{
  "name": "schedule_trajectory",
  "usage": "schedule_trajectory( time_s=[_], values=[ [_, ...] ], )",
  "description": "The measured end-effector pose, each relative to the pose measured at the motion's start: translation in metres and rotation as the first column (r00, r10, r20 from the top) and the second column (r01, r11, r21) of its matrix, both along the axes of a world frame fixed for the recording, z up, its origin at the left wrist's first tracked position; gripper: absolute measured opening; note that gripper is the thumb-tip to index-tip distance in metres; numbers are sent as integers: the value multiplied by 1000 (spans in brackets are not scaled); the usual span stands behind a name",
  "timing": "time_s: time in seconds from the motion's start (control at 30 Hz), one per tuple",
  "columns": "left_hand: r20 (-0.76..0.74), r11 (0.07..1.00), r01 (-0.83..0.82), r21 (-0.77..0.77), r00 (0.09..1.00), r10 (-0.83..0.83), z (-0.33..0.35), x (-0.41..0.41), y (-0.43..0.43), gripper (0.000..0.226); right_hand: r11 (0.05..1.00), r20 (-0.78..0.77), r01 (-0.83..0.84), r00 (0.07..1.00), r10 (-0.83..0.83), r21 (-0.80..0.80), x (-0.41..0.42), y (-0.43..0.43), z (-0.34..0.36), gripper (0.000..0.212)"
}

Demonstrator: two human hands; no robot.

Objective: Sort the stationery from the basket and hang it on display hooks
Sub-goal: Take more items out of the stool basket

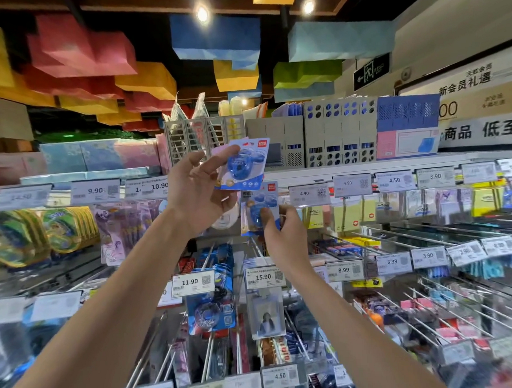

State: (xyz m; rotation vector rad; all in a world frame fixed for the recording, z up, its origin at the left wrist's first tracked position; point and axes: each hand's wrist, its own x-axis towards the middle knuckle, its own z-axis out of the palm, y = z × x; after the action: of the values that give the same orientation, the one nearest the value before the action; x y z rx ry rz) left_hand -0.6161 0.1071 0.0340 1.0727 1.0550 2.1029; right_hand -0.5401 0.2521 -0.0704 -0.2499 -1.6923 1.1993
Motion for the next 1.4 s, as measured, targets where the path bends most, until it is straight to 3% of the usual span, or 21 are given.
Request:
schedule_trajectory(
  time_s=[0.1, 0.23, 0.4, 0.5, 0.6, 0.73, 0.9, 1.07, 1.13, 1.2, 1.3, 1.4],
  values=[
    [-18, 1000, -3, -19, 1000, 2, -1, -2, 0, 52, 997, 59, 43, 997, -39, -70, -6, -6, -2, 38],
    [-21, 1000, 9, -26, 1000, -9, -1, -3, -2, 53, 990, 4, 3, 1000, -3, -140, -10, -6, -2, 32],
    [9, 999, 37, -7, 999, -37, 1, -5, -4, 55, 999, -151, -45, 987, 46, 16, 0, -3, -16, 31],
    [7, 1000, 22, -14, 1000, -22, 1, -3, -3, 57, 994, -173, -103, 979, 106, 29, 3, -4, -10, 27],
    [14, 1000, 21, -19, 1000, -21, 2, -2, -4, 58, 986, -163, -146, 978, 131, -85, -3, -4, 2, 26],
    [4, 1000, 16, -17, 1000, -16, 3, -3, -5, 58, 974, -119, -34, 993, 7, -225, -24, -4, -1, 48],
    [-2, 1000, 9, -16, 1000, -9, 0, -4, -3, 52, 870, -66, -47, 998, 16, -491, -39, 9, 5, 47],
    [-78, 998, -44, -52, 996, 40, 1, 0, -3, 33, 746, 136, -133, 948, 288, -653, -27, 13, 17, 53],
    [-138, 994, -89, -67, 987, 79, 1, -3, -4, 30, 782, 279, -111, 896, 346, -614, -15, 8, 14, 65],
    [-198, 988, -135, -78, 973, 118, 0, -5, -2, 33, 838, 294, -136, 896, 331, -528, -6, 2, 12, 73],
    [-241, 987, -140, -83, 964, 116, -3, -5, -1, 37, 892, -17, -293, 952, 306, -345, 9, -15, 21, 65],
    [-301, 985, -147, -88, 947, 114, -6, -8, 1, 40, 960, -170, -246, 960, 222, -135, 19, -23, 39, 47]
  ],
)
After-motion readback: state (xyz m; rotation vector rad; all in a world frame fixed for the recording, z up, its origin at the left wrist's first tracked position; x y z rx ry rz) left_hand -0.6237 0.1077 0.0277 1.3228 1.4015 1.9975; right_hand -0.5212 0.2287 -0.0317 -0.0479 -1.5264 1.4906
